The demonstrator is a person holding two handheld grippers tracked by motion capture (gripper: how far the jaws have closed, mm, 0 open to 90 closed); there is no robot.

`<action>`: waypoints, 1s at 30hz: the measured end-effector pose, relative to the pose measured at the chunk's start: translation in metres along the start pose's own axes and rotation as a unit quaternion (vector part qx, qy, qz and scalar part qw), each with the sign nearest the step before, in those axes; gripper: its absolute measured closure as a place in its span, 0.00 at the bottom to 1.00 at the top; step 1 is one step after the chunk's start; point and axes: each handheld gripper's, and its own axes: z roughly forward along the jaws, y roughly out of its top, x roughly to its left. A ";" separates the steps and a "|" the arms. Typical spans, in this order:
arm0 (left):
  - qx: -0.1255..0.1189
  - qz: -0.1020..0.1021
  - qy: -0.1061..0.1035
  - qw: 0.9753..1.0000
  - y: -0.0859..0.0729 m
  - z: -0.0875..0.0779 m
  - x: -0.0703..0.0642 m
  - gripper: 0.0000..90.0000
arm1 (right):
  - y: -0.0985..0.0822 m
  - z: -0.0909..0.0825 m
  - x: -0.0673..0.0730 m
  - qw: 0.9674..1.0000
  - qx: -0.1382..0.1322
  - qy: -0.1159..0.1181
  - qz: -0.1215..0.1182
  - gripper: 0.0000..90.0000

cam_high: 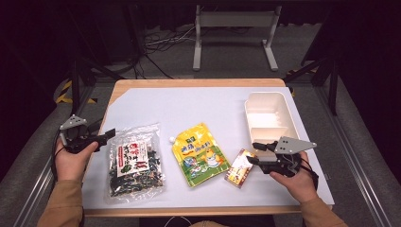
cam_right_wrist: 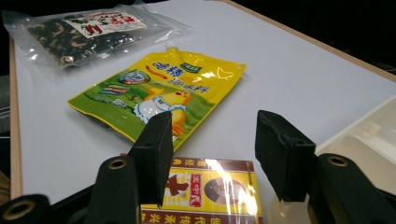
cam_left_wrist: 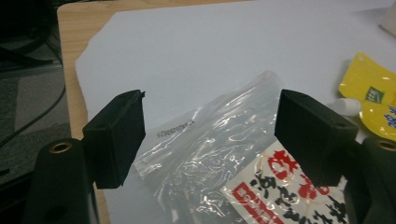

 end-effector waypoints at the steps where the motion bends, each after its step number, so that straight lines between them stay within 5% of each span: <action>1: 0.001 0.000 0.002 1.000 0.000 0.002 0.002 0.28 | 0.000 0.001 0.001 1.000 -0.003 0.004 0.001 0.54; 10: 0.007 -0.020 -0.015 1.000 -0.007 0.017 0.024 0.31 | 0.000 0.001 0.009 1.000 0.000 0.029 0.000 0.62; 12: 0.028 -0.029 -0.018 0.999 -0.009 0.021 0.028 0.29 | 0.000 0.000 0.010 1.000 0.001 0.027 -0.005 0.62; 17: 0.030 -0.021 -0.020 0.999 -0.013 0.030 0.034 0.35 | -0.001 -0.001 0.014 1.000 0.008 0.025 -0.014 0.61; 30: 0.040 -0.046 -0.046 0.997 -0.022 0.047 0.052 0.42 | -0.007 -0.005 0.017 1.000 0.014 0.022 -0.015 0.59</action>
